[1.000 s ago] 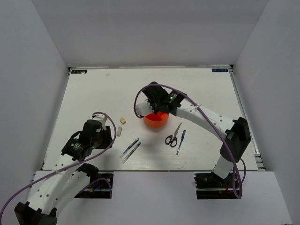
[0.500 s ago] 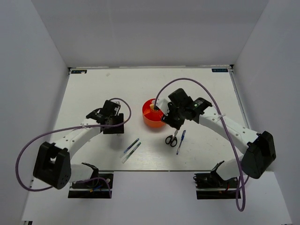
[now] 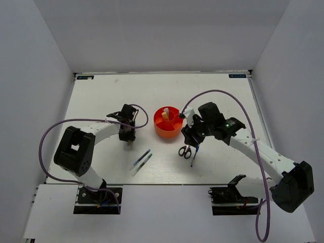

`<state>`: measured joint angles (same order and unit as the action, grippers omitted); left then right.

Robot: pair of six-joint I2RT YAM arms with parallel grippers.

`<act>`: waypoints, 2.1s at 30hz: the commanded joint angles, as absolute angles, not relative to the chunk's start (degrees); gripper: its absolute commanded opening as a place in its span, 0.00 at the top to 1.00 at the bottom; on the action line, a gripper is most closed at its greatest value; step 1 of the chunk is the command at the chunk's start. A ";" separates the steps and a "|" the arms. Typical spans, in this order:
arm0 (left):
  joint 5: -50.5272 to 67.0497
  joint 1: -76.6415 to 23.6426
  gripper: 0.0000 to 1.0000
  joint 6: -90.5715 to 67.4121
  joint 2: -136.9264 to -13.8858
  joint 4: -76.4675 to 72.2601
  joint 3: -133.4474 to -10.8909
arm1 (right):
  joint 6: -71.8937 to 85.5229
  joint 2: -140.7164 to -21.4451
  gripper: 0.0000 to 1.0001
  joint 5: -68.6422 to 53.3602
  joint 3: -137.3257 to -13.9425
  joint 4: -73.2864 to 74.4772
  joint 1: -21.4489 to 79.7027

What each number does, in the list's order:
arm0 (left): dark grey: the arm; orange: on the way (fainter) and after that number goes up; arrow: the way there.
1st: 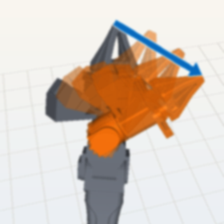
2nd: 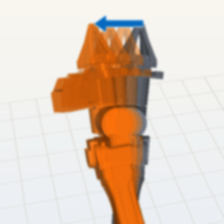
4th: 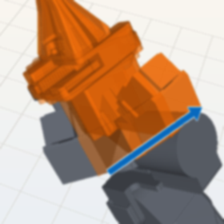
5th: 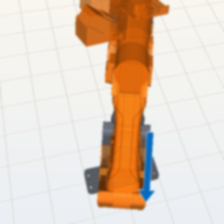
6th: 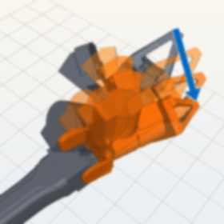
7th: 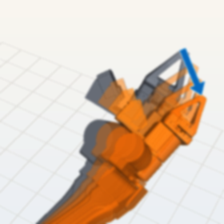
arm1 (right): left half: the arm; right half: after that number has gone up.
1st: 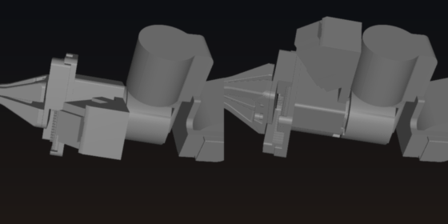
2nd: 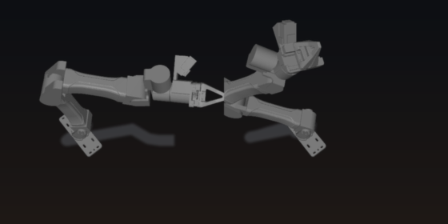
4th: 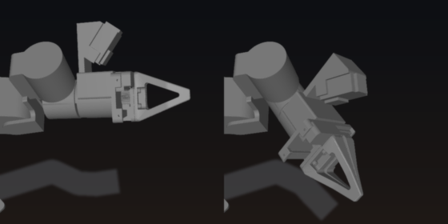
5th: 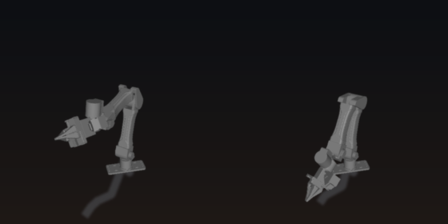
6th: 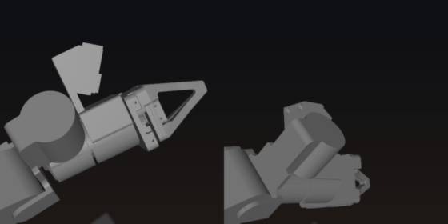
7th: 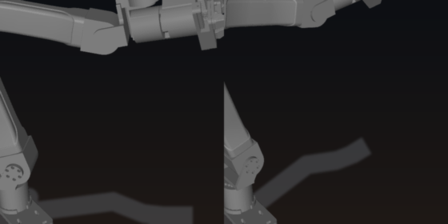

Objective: Sort the stationery into containers
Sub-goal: Pick up the stationery from the center of the board, then place the stationery in the storage box, then pick up the stationery from the center of the board.

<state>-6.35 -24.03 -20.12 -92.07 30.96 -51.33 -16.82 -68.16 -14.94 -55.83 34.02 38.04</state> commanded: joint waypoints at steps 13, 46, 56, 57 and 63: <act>-5.02 -27.50 0.89 -20.65 -83.33 32.25 -61.13 | -12.57 -63.02 0.32 -20.21 -49.84 28.48 32.87; 6.59 -31.82 0.48 -26.02 -102.04 30.06 -83.41 | -10.99 -61.52 0.49 -23.91 -47.46 27.25 26.81; 0.36 -31.82 0.78 -25.75 -95.22 30.76 -81.05 | -10.90 -61.61 0.49 -24.52 -47.55 27.42 26.28; -2.17 -31.82 0.91 -26.45 -93.97 30.76 -77.21 | -10.99 -61.61 0.49 -24.35 -47.55 27.51 26.19; -11.77 -28.22 0.61 -31.89 -86.57 34.97 -65.60 | -10.90 -61.70 0.51 -24.43 -47.55 27.42 26.19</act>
<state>-5.15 -30.50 -28.16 -90.50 32.01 -69.80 -11.31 -62.70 -23.18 -47.86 28.51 26.59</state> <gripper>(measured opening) 0.324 0.491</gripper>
